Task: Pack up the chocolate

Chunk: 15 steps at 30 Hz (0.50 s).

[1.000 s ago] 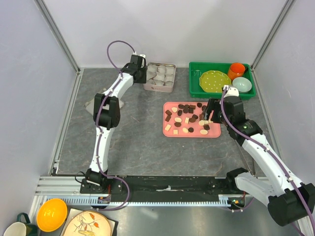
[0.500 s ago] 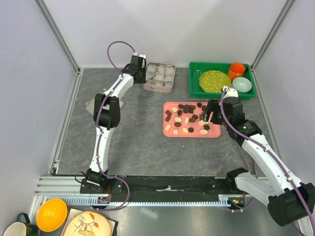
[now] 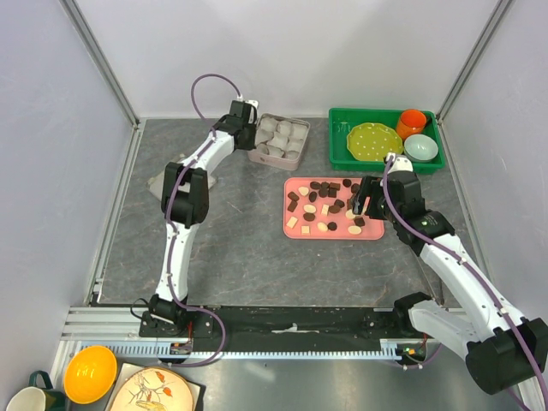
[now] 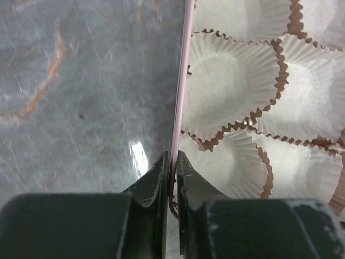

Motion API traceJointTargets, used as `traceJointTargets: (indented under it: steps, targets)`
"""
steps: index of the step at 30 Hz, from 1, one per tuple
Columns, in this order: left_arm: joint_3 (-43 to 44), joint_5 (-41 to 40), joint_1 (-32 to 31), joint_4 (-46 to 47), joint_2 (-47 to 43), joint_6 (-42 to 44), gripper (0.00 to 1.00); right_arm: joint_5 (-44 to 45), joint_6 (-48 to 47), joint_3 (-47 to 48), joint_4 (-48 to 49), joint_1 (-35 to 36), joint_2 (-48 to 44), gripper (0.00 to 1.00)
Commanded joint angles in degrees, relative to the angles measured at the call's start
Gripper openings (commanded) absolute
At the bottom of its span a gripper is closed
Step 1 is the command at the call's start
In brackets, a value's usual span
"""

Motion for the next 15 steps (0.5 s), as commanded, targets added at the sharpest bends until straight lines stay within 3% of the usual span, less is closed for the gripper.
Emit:
traceJointTargets:
  steps: [1, 15]
  targets:
    - [-8.4, 1.3, -0.5, -5.4, -6.6, 3.5, 0.04, -1.2, 1.3, -0.2, 0.1, 0.2, -0.8, 0.75]
    - [-34.2, -6.5, 0.3, -5.3, -22.6, 5.3, 0.01, -3.6, 1.8, -2.4, -0.4, 0.2, -1.1, 0.75]
